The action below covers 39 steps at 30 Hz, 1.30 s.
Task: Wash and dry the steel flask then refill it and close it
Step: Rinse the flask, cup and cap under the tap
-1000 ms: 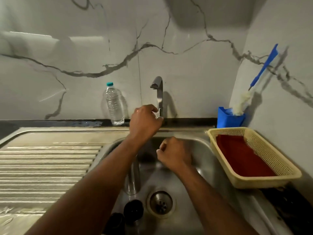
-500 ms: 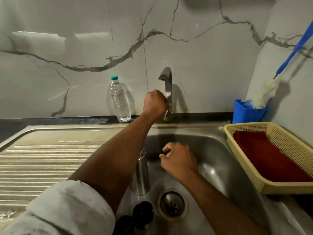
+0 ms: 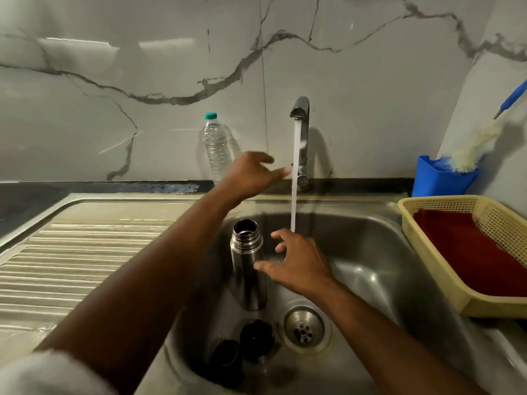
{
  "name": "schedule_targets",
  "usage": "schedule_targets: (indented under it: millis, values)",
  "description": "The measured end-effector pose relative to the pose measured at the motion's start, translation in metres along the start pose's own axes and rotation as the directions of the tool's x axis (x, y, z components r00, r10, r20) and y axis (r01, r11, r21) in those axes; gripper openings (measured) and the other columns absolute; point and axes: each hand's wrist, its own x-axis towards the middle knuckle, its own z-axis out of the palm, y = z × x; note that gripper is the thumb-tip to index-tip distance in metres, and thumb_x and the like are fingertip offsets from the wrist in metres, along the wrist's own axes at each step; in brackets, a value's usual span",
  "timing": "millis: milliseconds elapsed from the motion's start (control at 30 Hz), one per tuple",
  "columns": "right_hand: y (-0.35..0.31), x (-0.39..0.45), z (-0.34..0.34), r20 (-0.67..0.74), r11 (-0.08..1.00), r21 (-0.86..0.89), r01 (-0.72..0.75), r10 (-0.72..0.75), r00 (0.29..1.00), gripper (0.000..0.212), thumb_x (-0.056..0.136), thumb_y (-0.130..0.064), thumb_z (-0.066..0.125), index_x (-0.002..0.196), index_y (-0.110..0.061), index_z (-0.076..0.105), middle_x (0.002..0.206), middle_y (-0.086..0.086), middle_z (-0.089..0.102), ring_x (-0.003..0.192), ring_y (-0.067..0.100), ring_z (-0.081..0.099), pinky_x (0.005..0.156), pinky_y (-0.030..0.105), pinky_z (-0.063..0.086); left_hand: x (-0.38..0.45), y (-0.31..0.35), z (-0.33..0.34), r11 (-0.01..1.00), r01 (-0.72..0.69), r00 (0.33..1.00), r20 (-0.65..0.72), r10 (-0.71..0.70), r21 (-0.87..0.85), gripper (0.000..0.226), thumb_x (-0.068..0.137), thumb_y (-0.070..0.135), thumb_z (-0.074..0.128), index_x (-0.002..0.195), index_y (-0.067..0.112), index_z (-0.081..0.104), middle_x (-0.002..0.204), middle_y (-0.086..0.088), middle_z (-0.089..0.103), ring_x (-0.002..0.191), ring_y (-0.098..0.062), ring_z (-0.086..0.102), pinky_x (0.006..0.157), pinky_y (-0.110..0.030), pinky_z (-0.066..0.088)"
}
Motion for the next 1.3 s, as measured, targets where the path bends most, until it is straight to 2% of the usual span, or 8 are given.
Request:
schedule_targets:
  millis: [133, 300, 567, 667, 867, 1000, 1167, 1300]
  values:
    - [0.001, 0.001, 0.000, 0.004, 0.999, 0.030, 0.016, -0.016, 1.000, 0.079, 0.069, -0.059, 0.087, 0.137, -0.030, 0.060, 0.115, -0.008, 0.071, 0.103, 0.011, 0.068, 0.083, 0.031, 0.058, -0.080, -0.032, -0.034, 0.995, 0.064, 0.963, 0.256, -0.080, 0.070, 0.122, 0.039, 0.079, 0.090, 0.143, 0.025, 0.058, 0.125, 0.005, 0.068, 0.113, -0.015, 0.067, 0.102, -0.040, 0.055]
    - [0.002, -0.003, -0.003, 0.016, 1.000, 0.012, 0.009, -0.009, 1.000, 0.071, 0.069, -0.054, 0.088, 0.131, -0.029, 0.065, 0.108, -0.009, 0.071, 0.099, 0.012, 0.068, 0.084, 0.033, 0.059, -0.110, -0.067, -0.013, 0.996, 0.067, 0.973, 0.215, -0.080, 0.066, 0.067, 0.050, 0.035, 0.105, 0.111, 0.025, 0.077, 0.097, 0.012, 0.081, 0.091, -0.003, 0.075, 0.093, -0.036, 0.060]
    - [0.018, 0.004, -0.026, 0.082, 0.997, 0.078, -0.009, 0.002, 0.997, 0.096, 0.052, -0.064, 0.094, 0.133, -0.026, 0.060, 0.123, -0.007, 0.066, 0.109, 0.014, 0.065, 0.088, 0.033, 0.057, -0.097, -0.035, 0.000, 0.986, 0.009, 0.999, 0.039, -0.003, -0.164, 0.050, 0.063, 0.019, 0.101, 0.107, 0.024, 0.080, 0.090, 0.013, 0.080, 0.083, 0.008, 0.072, 0.070, -0.008, 0.050]
    - [0.022, 0.003, -0.036, 0.113, 0.976, 0.210, -0.048, 0.025, 0.993, 0.105, 0.054, -0.056, 0.097, 0.143, -0.029, 0.048, 0.131, -0.009, 0.061, 0.110, 0.012, 0.061, 0.079, 0.022, 0.052, -0.089, -0.021, 0.009, 0.869, 0.066, 0.998, 0.023, -0.062, -0.490, 0.051, 0.069, 0.004, 0.095, 0.115, 0.012, 0.077, 0.100, -0.001, 0.082, 0.092, -0.014, 0.079, 0.075, -0.025, 0.063]
    - [0.022, 0.005, -0.041, -0.110, 0.995, 0.071, -0.071, 0.078, 0.991, 0.084, 0.071, -0.058, 0.084, 0.138, -0.030, 0.043, 0.125, 0.001, 0.064, 0.100, 0.023, 0.067, 0.073, 0.039, 0.061, -0.065, -0.023, 0.051, 0.583, 0.205, 0.966, 0.067, -0.249, -0.786, 0.048, 0.083, 0.023, 0.088, 0.125, 0.009, 0.070, 0.105, -0.009, 0.080, 0.090, -0.021, 0.075, 0.083, -0.037, 0.061]
    - [0.013, 0.002, -0.043, -0.058, 0.996, 0.070, -0.059, 0.063, 0.996, 0.090, 0.056, -0.065, 0.075, 0.135, -0.030, 0.049, 0.117, -0.004, 0.066, 0.096, 0.019, 0.068, 0.079, 0.039, 0.060, -0.051, -0.020, 0.075, 0.444, 0.206, 0.959, 0.091, -0.267, -0.872, 0.046, 0.079, 0.021, 0.090, 0.116, 0.004, 0.069, 0.100, -0.012, 0.077, 0.098, -0.029, 0.074, 0.085, -0.039, 0.060]
    - [0.017, 0.000, -0.047, 0.188, 0.835, 0.518, -0.186, 0.101, 0.977, 0.037, 0.069, -0.025, 0.087, 0.100, -0.023, 0.067, 0.093, 0.007, 0.075, 0.079, 0.021, 0.073, 0.082, 0.047, 0.063, -0.028, -0.020, 0.076, 0.265, 0.184, 0.983, 0.173, -0.065, -0.947, 0.045, 0.080, 0.019, 0.086, 0.118, 0.007, 0.065, 0.108, -0.017, 0.071, 0.097, -0.028, 0.071, 0.091, -0.045, 0.059]
    - [0.017, 0.003, -0.047, 0.125, 0.871, 0.445, -0.207, 0.168, 0.978, 0.063, 0.056, -0.038, 0.090, 0.113, -0.022, 0.068, 0.096, 0.003, 0.076, 0.081, 0.020, 0.075, 0.080, 0.048, 0.064, -0.020, -0.014, 0.080, 0.226, 0.209, 0.975, 0.184, -0.125, -0.952, 0.027, 0.076, 0.016, 0.076, 0.099, 0.004, 0.068, 0.089, -0.016, 0.067, 0.078, -0.026, 0.068, 0.073, -0.038, 0.059]
